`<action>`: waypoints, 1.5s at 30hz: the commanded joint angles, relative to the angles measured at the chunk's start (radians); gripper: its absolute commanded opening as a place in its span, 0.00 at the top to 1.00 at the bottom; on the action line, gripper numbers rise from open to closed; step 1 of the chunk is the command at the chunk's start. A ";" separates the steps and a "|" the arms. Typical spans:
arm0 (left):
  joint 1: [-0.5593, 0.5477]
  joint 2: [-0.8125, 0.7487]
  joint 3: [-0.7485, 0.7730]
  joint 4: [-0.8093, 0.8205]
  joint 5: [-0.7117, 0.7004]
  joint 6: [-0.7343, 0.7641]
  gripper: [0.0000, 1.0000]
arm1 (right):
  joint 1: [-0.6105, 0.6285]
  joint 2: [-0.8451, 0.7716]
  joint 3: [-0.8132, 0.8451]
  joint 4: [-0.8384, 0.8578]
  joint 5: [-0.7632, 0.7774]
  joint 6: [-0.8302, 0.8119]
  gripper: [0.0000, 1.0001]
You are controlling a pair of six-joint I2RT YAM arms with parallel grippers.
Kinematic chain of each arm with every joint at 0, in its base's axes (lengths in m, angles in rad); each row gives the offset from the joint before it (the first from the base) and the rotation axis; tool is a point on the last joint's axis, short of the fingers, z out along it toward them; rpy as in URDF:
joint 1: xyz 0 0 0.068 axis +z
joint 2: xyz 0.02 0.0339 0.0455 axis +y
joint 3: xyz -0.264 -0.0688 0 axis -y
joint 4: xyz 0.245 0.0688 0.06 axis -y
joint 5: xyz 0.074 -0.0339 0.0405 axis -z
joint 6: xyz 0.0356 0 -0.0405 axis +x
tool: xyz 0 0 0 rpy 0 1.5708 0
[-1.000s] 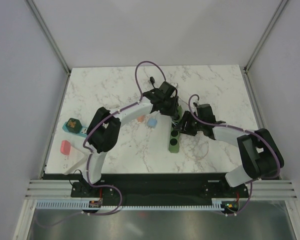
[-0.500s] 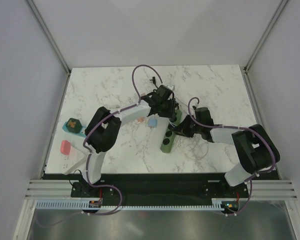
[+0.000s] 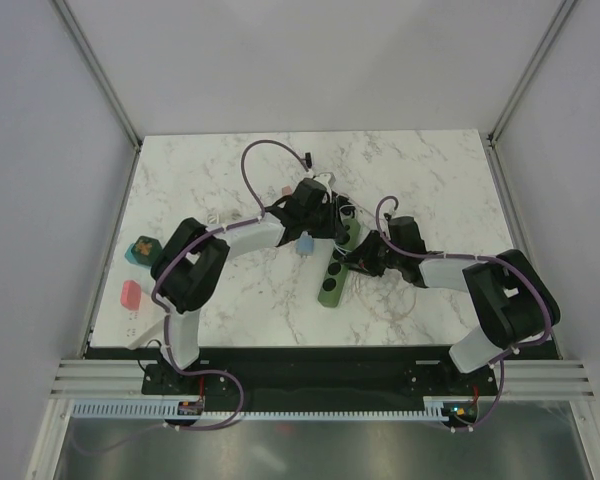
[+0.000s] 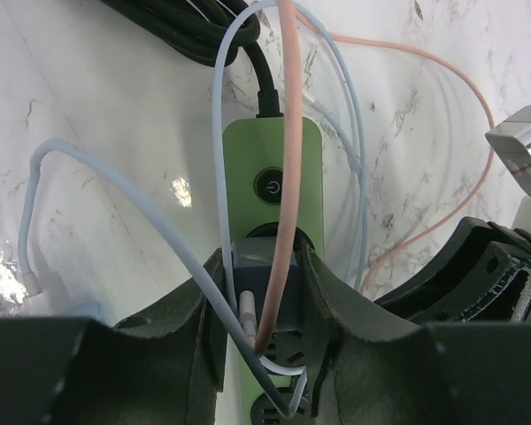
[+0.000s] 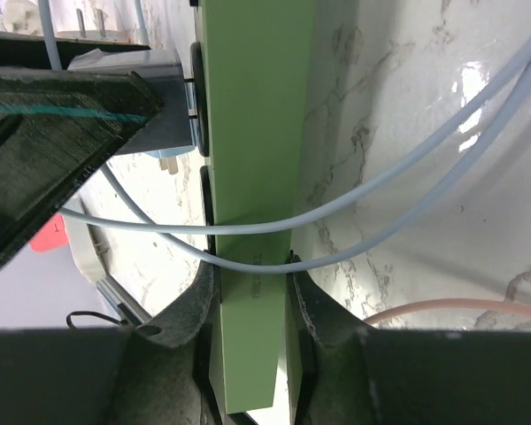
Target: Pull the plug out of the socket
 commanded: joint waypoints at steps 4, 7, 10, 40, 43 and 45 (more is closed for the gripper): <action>0.016 -0.141 0.078 0.051 0.045 -0.115 0.98 | -0.026 0.041 -0.064 -0.117 0.258 -0.022 1.00; 0.016 -0.168 0.071 0.003 -0.023 -0.149 0.98 | -0.026 0.026 -0.064 -0.134 0.279 -0.034 1.00; 0.007 -0.216 0.016 0.066 -0.020 -0.161 0.98 | -0.028 0.030 -0.052 -0.151 0.287 -0.040 1.00; 0.119 0.115 0.474 -0.084 0.043 -0.040 0.98 | 0.185 -0.092 -0.041 -0.300 -0.046 -0.405 0.99; 0.139 0.175 0.571 -0.176 0.019 -0.051 0.98 | 0.192 -0.123 -0.064 -0.306 -0.049 -0.405 1.00; 0.159 0.199 0.617 -0.235 -0.015 -0.058 0.98 | 0.192 -0.140 -0.072 -0.324 -0.005 -0.410 1.00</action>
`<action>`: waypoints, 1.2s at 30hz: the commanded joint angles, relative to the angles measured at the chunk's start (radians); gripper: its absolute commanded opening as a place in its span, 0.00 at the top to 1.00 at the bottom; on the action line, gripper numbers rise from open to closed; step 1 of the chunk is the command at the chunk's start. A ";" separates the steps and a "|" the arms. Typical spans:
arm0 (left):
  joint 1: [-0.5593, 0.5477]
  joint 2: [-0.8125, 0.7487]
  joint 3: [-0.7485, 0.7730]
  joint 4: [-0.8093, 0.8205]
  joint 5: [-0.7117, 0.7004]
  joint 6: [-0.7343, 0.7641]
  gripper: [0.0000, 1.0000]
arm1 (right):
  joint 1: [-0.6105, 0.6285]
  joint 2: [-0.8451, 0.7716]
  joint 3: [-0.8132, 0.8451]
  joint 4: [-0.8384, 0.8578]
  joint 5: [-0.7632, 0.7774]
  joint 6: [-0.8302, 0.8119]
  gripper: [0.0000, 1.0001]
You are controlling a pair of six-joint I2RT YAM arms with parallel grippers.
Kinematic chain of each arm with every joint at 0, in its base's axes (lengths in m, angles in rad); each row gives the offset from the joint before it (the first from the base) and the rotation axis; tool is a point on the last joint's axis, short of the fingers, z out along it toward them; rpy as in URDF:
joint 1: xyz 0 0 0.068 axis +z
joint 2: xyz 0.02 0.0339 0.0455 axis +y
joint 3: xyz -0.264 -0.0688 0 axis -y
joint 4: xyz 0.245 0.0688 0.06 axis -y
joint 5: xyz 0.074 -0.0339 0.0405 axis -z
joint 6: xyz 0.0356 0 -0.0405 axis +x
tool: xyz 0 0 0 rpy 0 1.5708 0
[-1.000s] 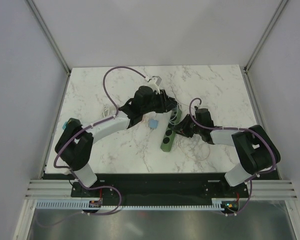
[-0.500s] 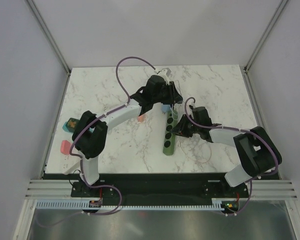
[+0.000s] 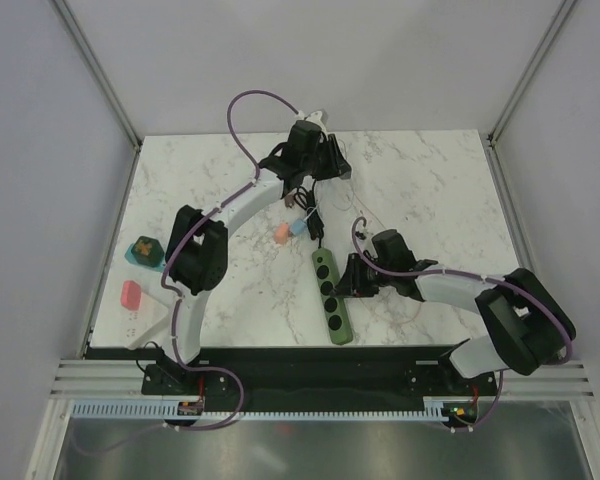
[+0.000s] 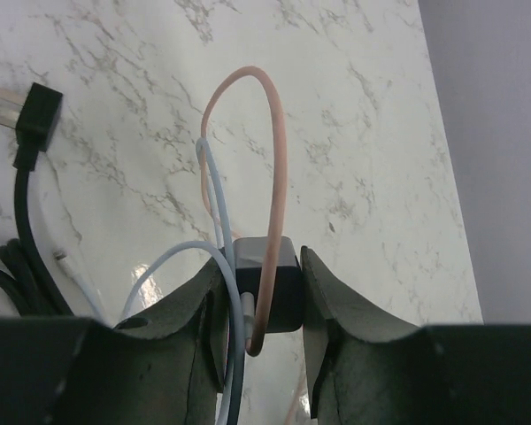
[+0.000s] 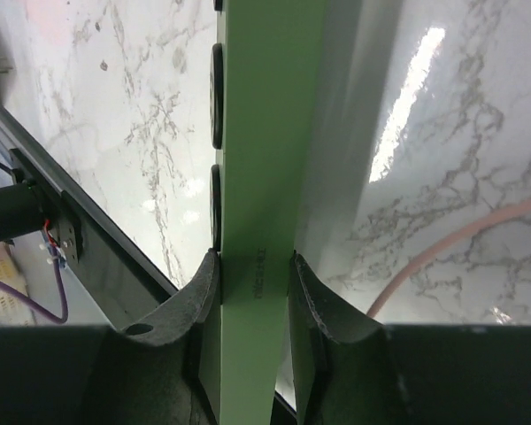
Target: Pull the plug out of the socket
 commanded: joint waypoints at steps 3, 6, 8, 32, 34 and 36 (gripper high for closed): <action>0.046 0.029 0.097 -0.129 -0.103 0.017 0.98 | 0.004 -0.058 -0.057 -0.167 0.192 -0.065 1.00; 0.074 0.018 0.082 -0.146 -0.123 0.009 0.98 | -0.009 -0.044 -0.057 -0.173 0.212 -0.037 1.00; 0.100 0.017 0.082 -0.148 -0.116 0.010 0.98 | -0.017 -0.033 -0.060 -0.173 0.243 -0.025 1.00; 0.290 0.221 0.312 -0.221 -0.091 0.043 0.98 | -0.307 -0.183 -0.140 -0.249 0.269 -0.007 1.00; 0.309 0.238 0.329 -0.241 -0.076 0.027 0.98 | -0.339 -0.199 -0.143 -0.254 0.286 0.021 1.00; 0.309 0.235 0.316 -0.243 -0.074 0.023 0.98 | -0.365 -0.210 -0.138 -0.256 0.298 0.033 1.00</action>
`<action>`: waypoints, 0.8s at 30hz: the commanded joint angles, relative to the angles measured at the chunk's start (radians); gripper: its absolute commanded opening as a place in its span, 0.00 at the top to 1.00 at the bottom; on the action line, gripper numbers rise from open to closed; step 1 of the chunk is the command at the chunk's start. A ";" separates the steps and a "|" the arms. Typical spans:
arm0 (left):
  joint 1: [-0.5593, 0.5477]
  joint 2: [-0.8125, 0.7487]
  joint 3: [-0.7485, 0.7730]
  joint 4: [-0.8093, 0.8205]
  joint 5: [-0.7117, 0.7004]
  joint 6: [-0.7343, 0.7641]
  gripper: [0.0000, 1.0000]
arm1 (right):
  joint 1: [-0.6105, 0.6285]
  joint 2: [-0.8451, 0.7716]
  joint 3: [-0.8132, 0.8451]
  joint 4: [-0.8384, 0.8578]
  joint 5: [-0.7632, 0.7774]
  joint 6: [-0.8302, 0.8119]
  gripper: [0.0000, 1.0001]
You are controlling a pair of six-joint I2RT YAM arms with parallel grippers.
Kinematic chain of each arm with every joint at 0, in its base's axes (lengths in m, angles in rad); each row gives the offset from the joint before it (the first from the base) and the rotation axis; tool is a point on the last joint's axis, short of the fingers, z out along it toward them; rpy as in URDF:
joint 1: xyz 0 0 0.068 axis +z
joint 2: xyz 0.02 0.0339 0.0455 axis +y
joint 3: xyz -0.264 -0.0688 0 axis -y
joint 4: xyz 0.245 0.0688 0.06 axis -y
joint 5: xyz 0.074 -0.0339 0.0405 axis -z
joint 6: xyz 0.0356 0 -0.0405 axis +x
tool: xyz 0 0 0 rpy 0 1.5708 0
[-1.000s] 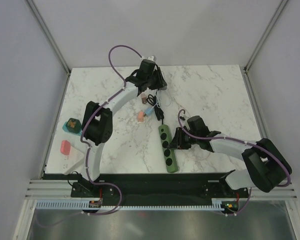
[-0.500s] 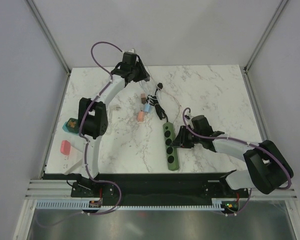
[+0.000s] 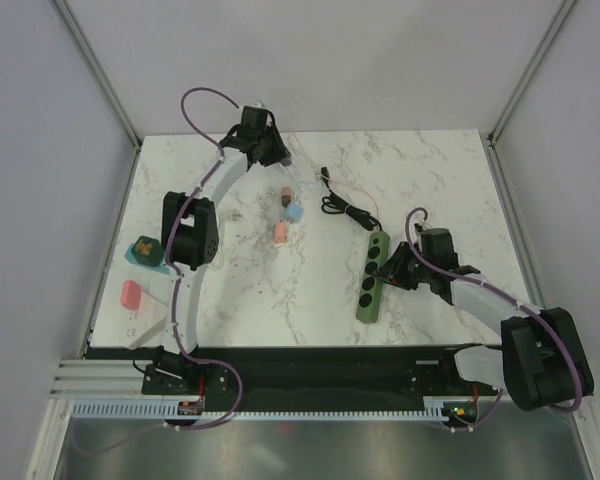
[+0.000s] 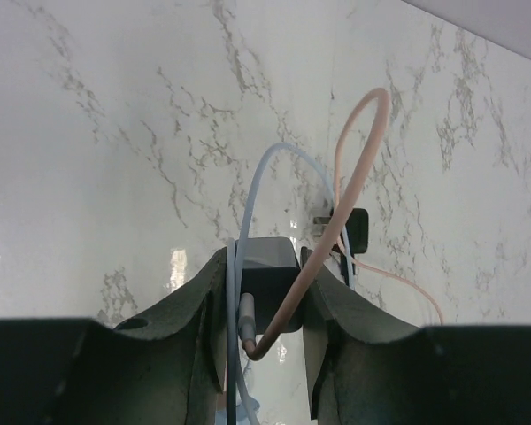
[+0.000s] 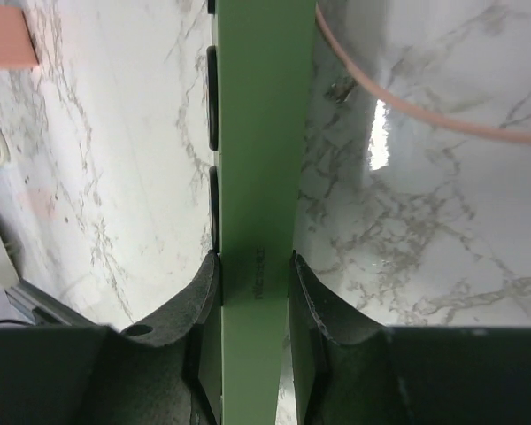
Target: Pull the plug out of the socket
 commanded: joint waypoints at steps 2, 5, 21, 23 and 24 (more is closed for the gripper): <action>0.031 0.002 0.021 -0.007 0.010 0.013 0.98 | -0.054 0.020 -0.022 -0.123 0.190 -0.017 1.00; 0.029 -0.004 -0.015 -0.005 0.034 0.003 0.98 | -0.092 0.077 0.017 -0.121 0.201 -0.038 1.00; 0.028 -0.076 -0.150 -0.008 0.073 0.021 0.44 | -0.203 0.324 0.257 -0.188 0.147 -0.248 0.72; 0.028 -0.093 -0.158 -0.013 0.081 0.024 0.28 | -0.201 0.315 0.255 -0.198 0.139 -0.250 0.60; 0.028 -0.105 -0.163 -0.025 0.081 0.024 0.19 | -0.201 0.301 0.248 -0.201 0.139 -0.246 0.53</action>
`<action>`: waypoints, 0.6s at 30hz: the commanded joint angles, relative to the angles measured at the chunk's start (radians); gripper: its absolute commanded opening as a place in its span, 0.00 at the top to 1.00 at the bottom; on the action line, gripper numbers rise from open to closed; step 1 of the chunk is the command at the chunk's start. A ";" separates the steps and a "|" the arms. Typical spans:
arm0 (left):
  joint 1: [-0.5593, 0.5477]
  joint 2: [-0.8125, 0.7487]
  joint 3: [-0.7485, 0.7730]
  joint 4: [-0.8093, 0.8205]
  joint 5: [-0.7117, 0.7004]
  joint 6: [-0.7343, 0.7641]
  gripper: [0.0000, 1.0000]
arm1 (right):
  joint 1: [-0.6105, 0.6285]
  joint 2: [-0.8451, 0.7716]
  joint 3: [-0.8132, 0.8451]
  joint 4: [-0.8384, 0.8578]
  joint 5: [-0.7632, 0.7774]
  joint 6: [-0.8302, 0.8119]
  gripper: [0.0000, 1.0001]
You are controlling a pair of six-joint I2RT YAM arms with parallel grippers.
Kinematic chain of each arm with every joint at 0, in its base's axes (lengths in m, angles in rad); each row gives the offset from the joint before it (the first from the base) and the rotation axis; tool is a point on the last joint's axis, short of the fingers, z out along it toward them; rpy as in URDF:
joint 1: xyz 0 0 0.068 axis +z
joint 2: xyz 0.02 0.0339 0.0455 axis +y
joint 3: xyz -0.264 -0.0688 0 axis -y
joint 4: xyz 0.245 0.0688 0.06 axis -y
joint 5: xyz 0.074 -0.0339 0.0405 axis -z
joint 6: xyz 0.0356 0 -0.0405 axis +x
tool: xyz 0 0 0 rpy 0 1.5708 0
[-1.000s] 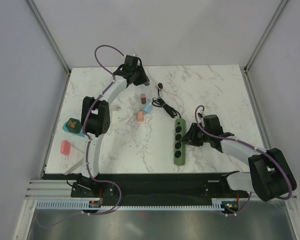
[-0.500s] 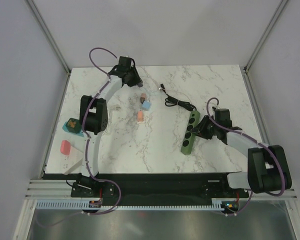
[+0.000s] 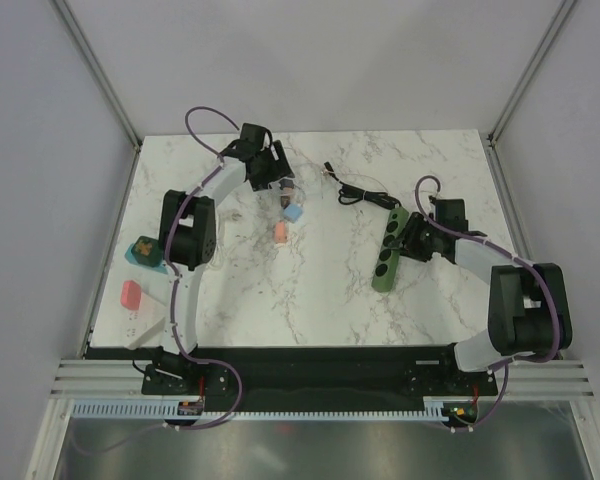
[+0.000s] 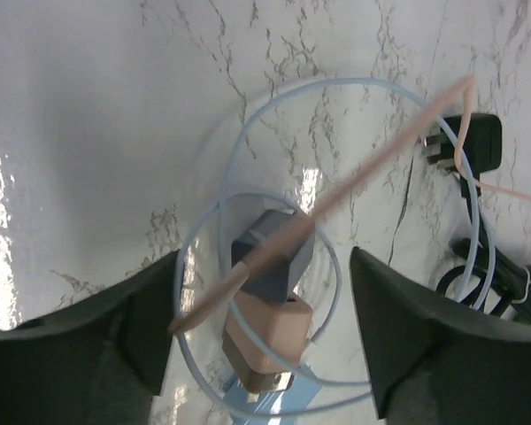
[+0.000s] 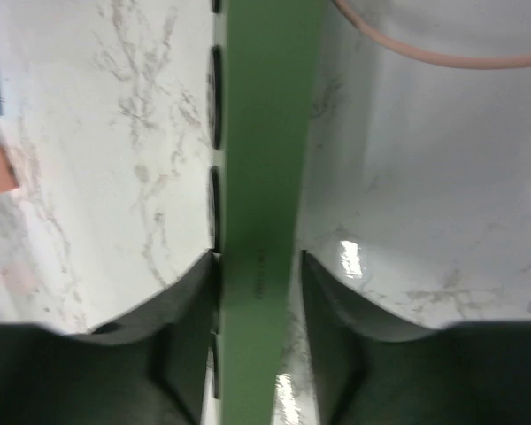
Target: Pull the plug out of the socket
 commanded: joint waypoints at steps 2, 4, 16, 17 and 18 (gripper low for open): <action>0.001 -0.131 -0.010 -0.009 0.041 0.023 0.08 | 0.004 -0.024 -0.037 -0.135 0.117 -0.094 0.32; 0.001 -0.177 -0.024 -0.026 0.050 0.020 0.00 | 0.017 -0.085 -0.031 -0.157 0.137 -0.081 0.16; -0.004 -0.596 -0.344 -0.106 0.035 0.036 0.01 | 0.204 -0.305 0.112 -0.442 0.373 -0.089 0.02; -0.004 -0.636 -0.424 -0.112 0.027 0.037 0.01 | 0.229 -0.308 0.121 -0.463 0.391 -0.089 0.02; -0.004 -0.715 -0.464 -0.116 0.021 0.043 0.01 | 0.252 -0.315 0.141 -0.470 0.416 -0.092 0.02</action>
